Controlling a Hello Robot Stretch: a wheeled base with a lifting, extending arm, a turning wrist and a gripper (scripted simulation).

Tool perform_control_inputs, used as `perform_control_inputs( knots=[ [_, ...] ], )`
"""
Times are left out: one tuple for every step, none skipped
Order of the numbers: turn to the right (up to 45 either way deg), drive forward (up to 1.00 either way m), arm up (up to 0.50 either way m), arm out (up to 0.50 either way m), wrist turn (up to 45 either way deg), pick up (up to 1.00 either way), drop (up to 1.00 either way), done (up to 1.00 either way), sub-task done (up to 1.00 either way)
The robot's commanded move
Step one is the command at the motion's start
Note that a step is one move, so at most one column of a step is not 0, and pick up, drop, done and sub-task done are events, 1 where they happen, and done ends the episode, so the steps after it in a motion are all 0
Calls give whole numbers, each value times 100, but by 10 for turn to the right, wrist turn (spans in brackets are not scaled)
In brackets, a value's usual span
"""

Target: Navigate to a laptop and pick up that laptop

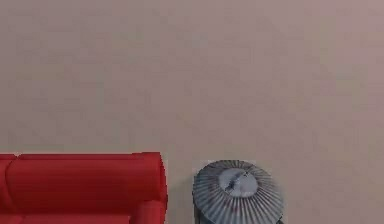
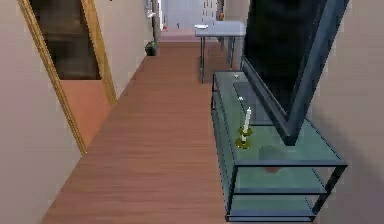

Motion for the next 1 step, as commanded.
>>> perform_control_inputs(
  knots=[
    [450,0,0,0,0,0,0,0,0]
  ],
)
